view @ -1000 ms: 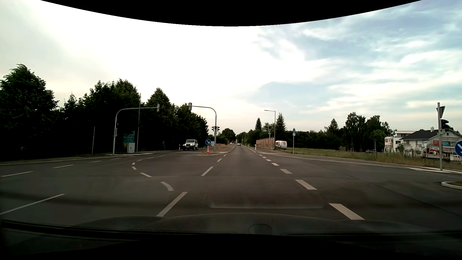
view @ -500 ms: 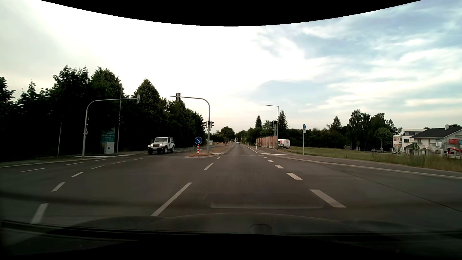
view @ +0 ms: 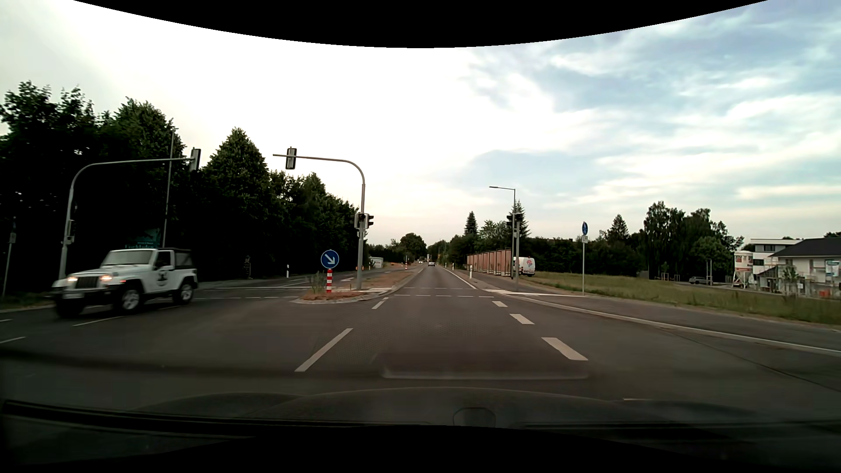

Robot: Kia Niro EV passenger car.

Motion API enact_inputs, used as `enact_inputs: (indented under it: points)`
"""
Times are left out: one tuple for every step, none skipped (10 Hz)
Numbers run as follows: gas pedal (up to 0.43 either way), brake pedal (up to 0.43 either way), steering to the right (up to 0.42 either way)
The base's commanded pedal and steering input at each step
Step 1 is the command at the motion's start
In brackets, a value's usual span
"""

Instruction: Follow the waypoints while adhering to traffic rules and regulations

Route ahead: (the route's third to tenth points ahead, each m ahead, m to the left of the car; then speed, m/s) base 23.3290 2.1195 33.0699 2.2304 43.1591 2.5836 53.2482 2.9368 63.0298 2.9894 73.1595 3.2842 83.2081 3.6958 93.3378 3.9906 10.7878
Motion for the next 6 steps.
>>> enact_inputs:
  points:
    - [0.22,0.006,0.002]
    - [0.228,0.006,0.001]
    - [0.228,0.006,0.001]
    - [0.228,0.006,0.0]
    - [0.228,0.006,0.0]
    - [0.228,0.012,-0.002]
